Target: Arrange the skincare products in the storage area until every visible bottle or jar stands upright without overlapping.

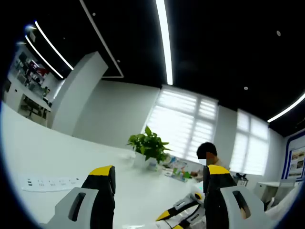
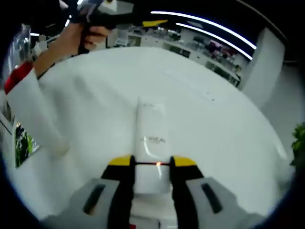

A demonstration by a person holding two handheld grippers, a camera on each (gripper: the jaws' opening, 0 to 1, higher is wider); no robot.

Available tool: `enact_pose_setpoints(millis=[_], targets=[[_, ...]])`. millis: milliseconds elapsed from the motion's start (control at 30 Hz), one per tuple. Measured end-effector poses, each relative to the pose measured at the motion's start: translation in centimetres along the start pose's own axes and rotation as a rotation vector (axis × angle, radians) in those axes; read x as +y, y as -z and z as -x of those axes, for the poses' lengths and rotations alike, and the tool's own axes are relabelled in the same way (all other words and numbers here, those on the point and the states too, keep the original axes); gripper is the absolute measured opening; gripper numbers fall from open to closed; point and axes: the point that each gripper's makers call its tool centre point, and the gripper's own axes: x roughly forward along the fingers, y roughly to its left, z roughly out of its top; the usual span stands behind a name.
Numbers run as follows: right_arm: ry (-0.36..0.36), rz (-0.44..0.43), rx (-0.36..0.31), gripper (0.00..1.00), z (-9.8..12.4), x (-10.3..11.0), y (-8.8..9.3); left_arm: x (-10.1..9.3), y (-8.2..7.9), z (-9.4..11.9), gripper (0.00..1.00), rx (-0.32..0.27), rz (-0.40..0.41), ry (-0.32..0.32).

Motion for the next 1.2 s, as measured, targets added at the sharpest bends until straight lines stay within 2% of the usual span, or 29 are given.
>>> enact_pose_setpoints(millis=[67,133,200,233,300,400,533,633,700,733,800,900,1067,1200], targets=[[-0.043,-0.024,-0.013,0.3,0.0,0.1,0.1,-0.1,-0.5,0.1,0.77,-0.011,-0.001,0.002],[-0.091,-0.096,-0.033,0.3,0.2,0.1,0.1,-0.1,-0.9,0.3,0.77,-0.019,-0.004,0.001],[-0.108,-0.16,-0.055,0.3,0.4,0.1,0.1,-0.3,-1.6,0.4,0.77,-0.041,0.033,0.008],[-0.112,-0.161,-0.071,0.3,0.5,0.0,0.1,-0.8,-2.1,0.5,0.77,-0.058,0.056,0.027],[-0.121,-0.175,-0.078,0.3,0.8,0.3,0.4,-1.4,-2.7,0.7,0.77,-0.065,0.042,0.034],[-0.137,-0.174,-0.063,0.29,1.2,0.8,0.9,-1.5,-3.0,0.8,0.77,-0.061,-0.039,0.016],[-0.148,-0.179,-0.087,0.29,1.8,0.8,1.0,-1.5,-3.8,0.9,0.78,-0.093,0.004,0.033],[-0.155,-0.182,-0.093,0.29,1.9,1.3,1.4,-1.3,-3.7,0.9,0.78,-0.096,0.018,0.032],[-0.145,-0.103,-0.074,0.29,1.8,1.6,1.8,-1.1,-3.6,0.8,0.78,-0.093,0.019,0.028],[-0.14,-0.123,-0.076,0.29,1.7,1.6,1.8,-1.0,-3.5,0.7,0.78,-0.091,0.017,0.025],[-0.126,-0.093,-0.064,0.29,1.7,1.5,1.8,-0.9,-3.4,0.8,0.78,-0.089,0.018,0.022],[-0.122,-0.096,-0.056,0.29,1.4,1.3,2.1,-1.0,-3.5,0.8,0.78,-0.092,0.022,0.025],[-0.155,-0.156,-0.115,0.29,1.3,0.9,1.9,-0.8,-3.5,0.8,0.78,-0.097,0.032,0.027],[-0.146,-0.132,-0.101,0.29,1.3,1.2,1.8,-0.9,-3.3,0.8,0.78,-0.098,0.058,0.032]])
